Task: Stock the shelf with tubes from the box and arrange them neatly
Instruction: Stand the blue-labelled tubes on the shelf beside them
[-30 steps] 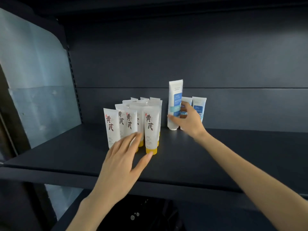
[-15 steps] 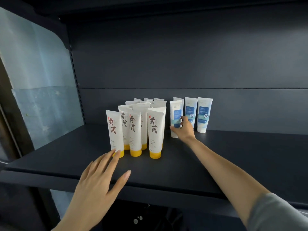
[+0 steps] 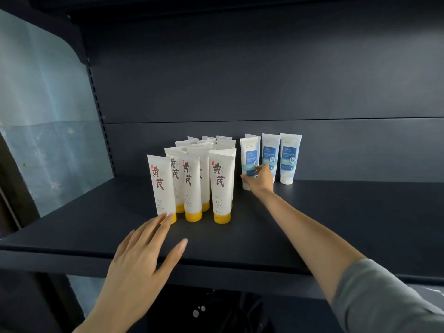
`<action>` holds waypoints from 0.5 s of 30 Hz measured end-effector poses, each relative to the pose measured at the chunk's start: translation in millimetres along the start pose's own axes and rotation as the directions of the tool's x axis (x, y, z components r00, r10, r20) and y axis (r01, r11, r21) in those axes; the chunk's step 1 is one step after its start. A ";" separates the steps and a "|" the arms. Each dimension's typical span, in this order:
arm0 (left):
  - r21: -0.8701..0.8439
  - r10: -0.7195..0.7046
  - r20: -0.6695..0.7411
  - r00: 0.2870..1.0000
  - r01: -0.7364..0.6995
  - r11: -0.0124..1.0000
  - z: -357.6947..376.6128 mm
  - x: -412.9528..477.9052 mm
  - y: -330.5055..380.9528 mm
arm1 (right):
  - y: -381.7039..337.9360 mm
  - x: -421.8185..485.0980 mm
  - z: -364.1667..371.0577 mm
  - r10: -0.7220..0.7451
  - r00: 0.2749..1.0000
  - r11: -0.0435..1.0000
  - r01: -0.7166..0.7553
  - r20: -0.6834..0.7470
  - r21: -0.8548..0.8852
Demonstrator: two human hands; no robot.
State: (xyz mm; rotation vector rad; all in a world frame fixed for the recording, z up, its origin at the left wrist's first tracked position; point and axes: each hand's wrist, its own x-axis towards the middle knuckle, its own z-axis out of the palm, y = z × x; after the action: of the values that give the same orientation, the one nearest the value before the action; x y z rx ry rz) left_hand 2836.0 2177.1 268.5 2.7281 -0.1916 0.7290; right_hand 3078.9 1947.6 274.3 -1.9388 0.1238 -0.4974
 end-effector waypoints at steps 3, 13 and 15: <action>-0.011 -0.002 0.021 1.000 0.002 1.000 0.3 0.9 -2.4 | -2.8 -6.4 -8.7 -0.014 1.000 1.000 0.014 0.010 -0.024; -0.047 0.135 0.110 0.985 -0.130 0.990 15.1 -2.9 12.6 | -2.5 -85.1 -105.0 -0.141 0.979 0.823 0.200 0.150 -0.531; -0.050 0.170 0.103 0.980 -0.166 0.985 17.3 -4.4 17.8 | 0.4 -115.1 -128.2 -0.121 0.980 0.762 0.193 0.156 -0.619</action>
State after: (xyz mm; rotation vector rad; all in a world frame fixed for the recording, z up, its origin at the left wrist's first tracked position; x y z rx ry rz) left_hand 2836.6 2154.8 256.6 2.7372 -0.4616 0.6147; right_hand 2923.6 1873.5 283.9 -2.6583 0.0606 -0.4986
